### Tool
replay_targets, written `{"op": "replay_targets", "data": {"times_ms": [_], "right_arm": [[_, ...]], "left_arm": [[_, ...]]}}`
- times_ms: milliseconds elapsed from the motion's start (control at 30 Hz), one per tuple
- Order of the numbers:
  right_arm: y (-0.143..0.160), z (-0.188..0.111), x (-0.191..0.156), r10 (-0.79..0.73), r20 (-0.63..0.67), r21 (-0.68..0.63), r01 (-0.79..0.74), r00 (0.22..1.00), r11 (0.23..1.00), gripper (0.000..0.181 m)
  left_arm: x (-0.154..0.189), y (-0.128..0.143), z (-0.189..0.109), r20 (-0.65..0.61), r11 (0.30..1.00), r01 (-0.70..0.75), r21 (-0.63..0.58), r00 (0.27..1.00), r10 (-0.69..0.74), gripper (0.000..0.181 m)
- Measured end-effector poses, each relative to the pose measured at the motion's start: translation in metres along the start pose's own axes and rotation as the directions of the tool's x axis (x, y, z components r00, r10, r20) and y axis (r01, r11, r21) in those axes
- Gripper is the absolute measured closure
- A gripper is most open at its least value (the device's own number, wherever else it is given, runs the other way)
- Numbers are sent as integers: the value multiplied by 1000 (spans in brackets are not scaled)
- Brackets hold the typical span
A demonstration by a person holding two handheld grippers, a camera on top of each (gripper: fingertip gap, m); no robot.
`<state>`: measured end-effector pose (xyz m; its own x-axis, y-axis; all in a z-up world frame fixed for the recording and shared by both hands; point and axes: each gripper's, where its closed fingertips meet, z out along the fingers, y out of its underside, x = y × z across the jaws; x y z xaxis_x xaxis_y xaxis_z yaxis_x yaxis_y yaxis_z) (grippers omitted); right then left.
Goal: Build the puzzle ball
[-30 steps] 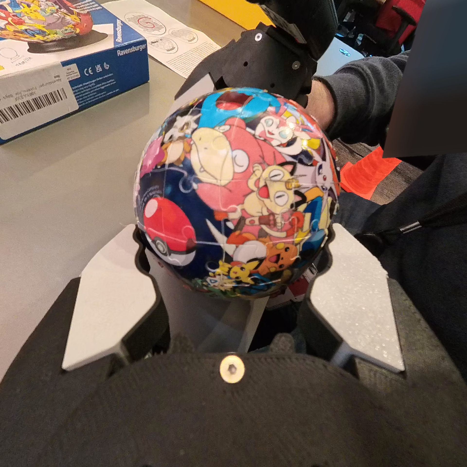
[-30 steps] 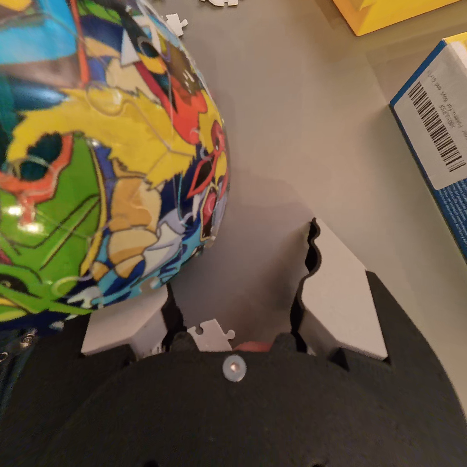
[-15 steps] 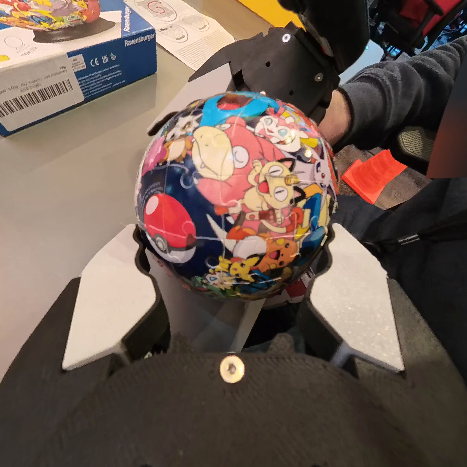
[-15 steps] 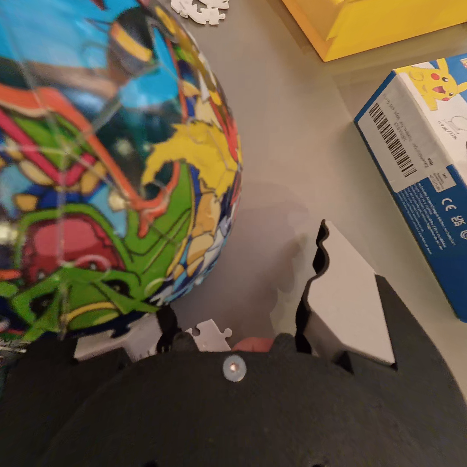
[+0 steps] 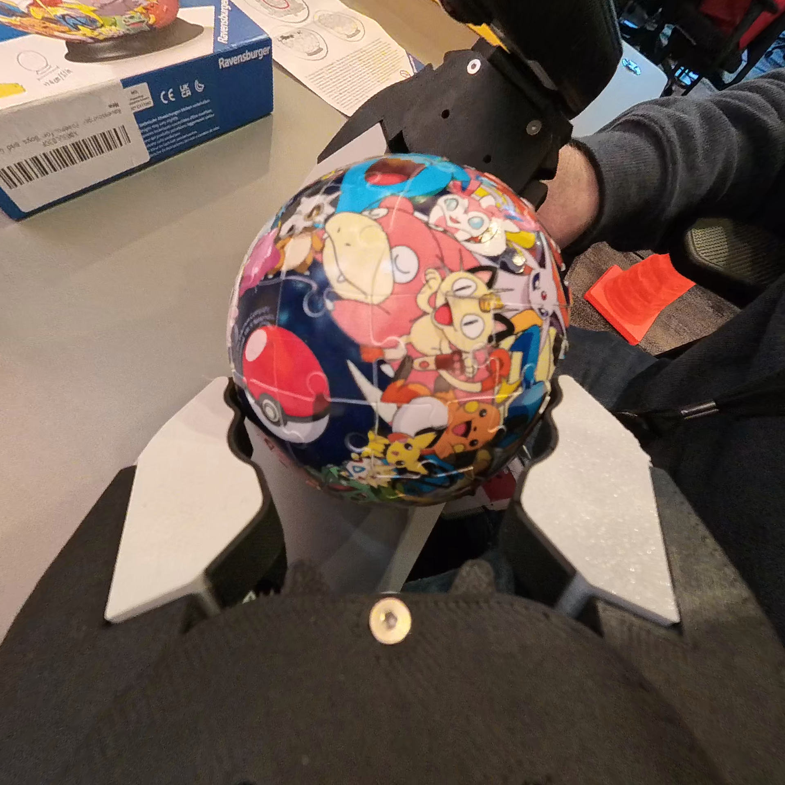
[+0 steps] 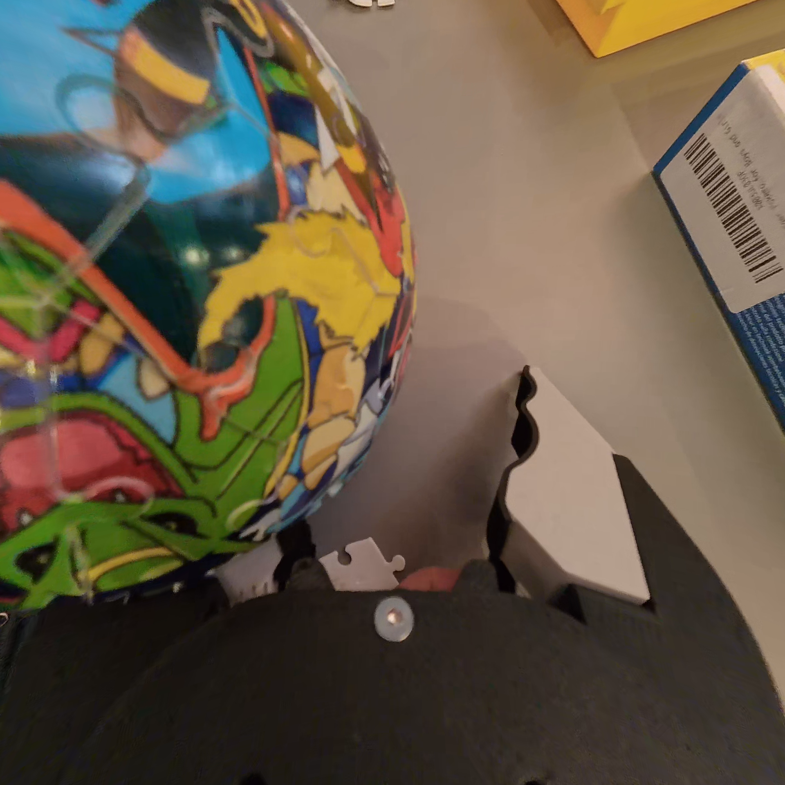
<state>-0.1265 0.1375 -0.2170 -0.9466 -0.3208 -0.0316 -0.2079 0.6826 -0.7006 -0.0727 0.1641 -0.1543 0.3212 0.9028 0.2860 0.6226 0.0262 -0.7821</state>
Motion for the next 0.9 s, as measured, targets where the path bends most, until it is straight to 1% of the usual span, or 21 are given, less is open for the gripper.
{"op": "replay_targets", "data": {"times_ms": [233, 367, 433, 500, 567, 633, 700, 767, 833, 867, 900], "right_arm": [[4, -12, 6, -3, -41, 23, 4, 999, 1000, 51], [8, -22, 9, 53, -23, 38, -52, 998, 998, 48], [9, -25, 11, -2, -62, 34, 4, 998, 999, 48], [6, -32, 9, -37, -72, 63, 41, 997, 997, 49], [9, -40, 8, -63, -78, 69, 68, 995, 995, 51], [13, -52, 4, -72, -56, 89, 77, 996, 993, 63], [21, -66, 0, -95, -38, 95, 98, 995, 991, 68], [27, -83, -17, -178, 28, 126, 173, 984, 977, 93], [33, -95, -42, -330, 81, 149, 316, 940, 937, 96], [33, -98, -55, -415, 91, 163, 398, 905, 903, 96], [34, -97, -67, -499, 87, 163, 482, 862, 861, 93]], "left_arm": [[0, 0, 0, 4, 1000, 3, 9, 1000, -3, 52], [0, -2, 1, 10, 1000, 11, 16, 1000, -11, 52], [0, -2, 1, 12, 1000, 20, 18, 1000, -20, 52], [0, -2, 2, 17, 999, 32, 15, 999, -32, 52], [0, -3, 2, 22, 999, 36, 14, 999, -37, 52], [0, -3, 2, 23, 999, 37, 14, 999, -37, 52], [-1, -3, 1, 22, 999, 41, 16, 999, -41, 52], [-2, -2, 1, 21, 999, 45, 18, 999, -45, 52], [-2, -3, 1, 20, 999, 44, 18, 999, -45, 52], [-2, -3, 1, 18, 999, 43, 18, 999, -43, 52], [-2, -3, 1, 17, 999, 44, 19, 999, -45, 52]]}}
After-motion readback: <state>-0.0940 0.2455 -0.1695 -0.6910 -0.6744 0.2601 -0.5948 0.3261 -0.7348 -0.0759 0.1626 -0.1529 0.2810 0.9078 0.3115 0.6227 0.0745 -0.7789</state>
